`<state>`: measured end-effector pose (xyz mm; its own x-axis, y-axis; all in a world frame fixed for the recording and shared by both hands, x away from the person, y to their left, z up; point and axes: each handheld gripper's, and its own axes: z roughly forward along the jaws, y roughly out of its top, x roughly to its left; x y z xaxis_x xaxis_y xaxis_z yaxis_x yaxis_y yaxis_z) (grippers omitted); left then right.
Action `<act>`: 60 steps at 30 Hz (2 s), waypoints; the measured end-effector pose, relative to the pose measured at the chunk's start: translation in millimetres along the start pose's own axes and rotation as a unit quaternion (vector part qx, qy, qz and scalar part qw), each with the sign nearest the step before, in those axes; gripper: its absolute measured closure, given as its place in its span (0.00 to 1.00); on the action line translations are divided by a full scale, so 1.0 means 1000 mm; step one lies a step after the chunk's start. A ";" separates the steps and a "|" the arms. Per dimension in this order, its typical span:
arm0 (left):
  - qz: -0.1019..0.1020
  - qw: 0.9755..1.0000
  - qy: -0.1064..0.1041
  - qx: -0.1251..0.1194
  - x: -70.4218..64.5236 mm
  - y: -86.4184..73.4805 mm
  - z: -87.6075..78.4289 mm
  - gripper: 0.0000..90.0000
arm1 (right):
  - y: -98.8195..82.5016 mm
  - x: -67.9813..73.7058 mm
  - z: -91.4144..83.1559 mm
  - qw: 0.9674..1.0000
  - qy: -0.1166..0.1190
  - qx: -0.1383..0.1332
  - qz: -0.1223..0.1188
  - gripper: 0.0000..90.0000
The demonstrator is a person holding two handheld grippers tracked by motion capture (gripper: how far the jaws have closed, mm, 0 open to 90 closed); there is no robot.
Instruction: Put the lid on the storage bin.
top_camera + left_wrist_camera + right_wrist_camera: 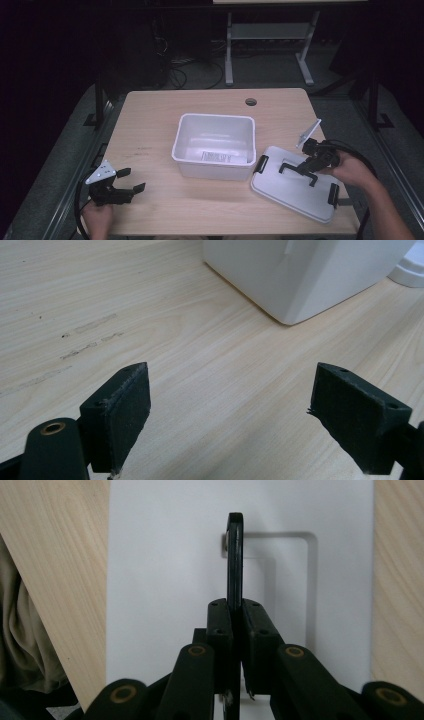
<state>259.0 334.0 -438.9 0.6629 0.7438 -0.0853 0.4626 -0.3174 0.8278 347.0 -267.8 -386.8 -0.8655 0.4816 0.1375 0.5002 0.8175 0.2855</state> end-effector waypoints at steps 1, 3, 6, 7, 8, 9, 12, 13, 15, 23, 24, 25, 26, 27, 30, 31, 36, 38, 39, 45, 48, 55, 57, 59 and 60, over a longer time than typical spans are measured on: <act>0.000 1.000 0.000 0.000 0.000 0.000 0.000 0.17 | 0.000 0.000 0.002 1.000 0.000 0.001 0.000 0.89; 0.000 1.000 0.000 0.000 0.000 0.000 0.000 0.17 | 0.001 0.001 0.005 1.000 -0.001 0.007 -0.002 0.89; 0.000 1.000 -0.001 0.001 0.001 0.000 0.000 0.17 | 0.000 0.000 0.008 1.000 0.000 0.009 0.000 0.90; 0.000 1.000 -0.001 0.001 0.000 0.000 0.000 0.17 | 0.000 0.000 0.009 1.000 0.000 0.009 0.000 0.92; 0.000 1.000 -0.002 0.001 0.001 0.000 0.000 0.17 | 0.000 0.000 0.008 1.000 -0.002 0.009 -0.002 0.93; 0.001 1.000 -0.001 0.001 0.001 0.000 0.000 0.17 | 0.000 0.000 0.008 1.000 -0.003 0.009 -0.002 0.93; 0.001 1.000 -0.001 0.001 0.000 0.000 0.000 0.17 | 0.001 0.000 0.008 1.000 -0.005 0.011 -0.004 0.93; 0.001 1.000 -0.001 0.002 0.000 0.000 0.000 0.17 | 0.001 0.000 0.007 1.000 -0.005 0.012 -0.004 0.93; 0.001 1.000 -0.001 0.002 0.000 0.000 0.001 0.17 | 0.000 0.001 0.007 1.000 -0.006 0.011 -0.004 0.93; 0.001 1.000 -0.001 0.001 0.000 0.000 0.001 0.17 | 0.000 0.002 0.000 1.000 -0.009 0.010 -0.007 0.93; 0.001 1.000 -0.001 0.001 0.000 0.000 0.001 0.17 | 0.000 0.002 -0.001 1.000 -0.009 0.010 -0.007 0.93; 0.001 1.000 -0.001 0.002 0.000 0.000 0.001 0.17 | 0.000 0.002 -0.002 1.000 -0.010 0.008 -0.008 0.93; 0.001 1.000 0.000 0.001 0.000 0.000 0.000 0.17 | 0.000 0.003 -0.004 1.000 -0.011 0.007 -0.007 0.93; 0.000 1.000 -0.001 0.000 0.000 0.000 0.000 0.17 | 0.000 0.003 -0.006 1.000 -0.012 0.005 -0.007 0.93; 0.000 1.000 -0.001 0.000 0.000 0.000 0.000 0.17 | 0.000 0.003 -0.009 1.000 -0.013 0.004 -0.009 0.93; 0.001 1.000 -0.001 0.000 0.000 0.000 0.000 0.17 | 0.001 0.004 -0.011 1.000 -0.013 0.005 -0.009 0.93; 0.000 1.000 0.000 0.000 0.001 0.000 -0.001 0.17 | 0.002 0.006 -0.018 1.000 -0.018 0.003 -0.012 0.93; 0.000 1.000 0.000 0.001 0.001 0.000 0.000 0.17 | 0.003 0.007 -0.022 1.000 -0.021 0.003 -0.013 0.93; 0.000 1.000 0.000 0.000 0.000 0.000 0.000 0.17 | 0.003 0.007 -0.025 1.000 -0.022 0.003 -0.014 0.93; 0.000 1.000 0.000 -0.001 0.001 0.000 -0.001 0.17 | 0.004 0.009 -0.035 1.000 -0.028 0.001 -0.013 0.94; 0.000 1.000 0.000 -0.001 0.001 0.000 -0.001 0.17 | 0.005 0.009 -0.039 0.999 -0.030 -0.001 -0.014 0.94; 0.000 1.000 0.000 0.000 0.001 0.000 -0.001 0.17 | 0.005 0.010 -0.051 0.999 -0.036 -0.004 -0.015 0.94; 0.000 1.000 0.000 -0.001 0.000 0.000 -0.001 0.17 | 0.005 0.011 -0.055 0.999 -0.037 -0.006 -0.016 0.93; 0.000 1.000 0.000 -0.001 0.001 -0.001 -0.001 0.17 | 0.005 0.012 -0.060 0.999 -0.038 -0.011 -0.017 0.94; -0.001 1.000 -0.001 -0.001 0.001 -0.001 -0.001 0.17 | 0.005 0.012 -0.062 0.999 -0.038 -0.013 -0.015 0.94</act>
<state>258.6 335.2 -438.9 0.6628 0.7436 -0.0879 0.4628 -0.3145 0.8288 337.2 -278.1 -324.7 -0.8757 0.4795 0.0568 0.4717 0.8243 0.3132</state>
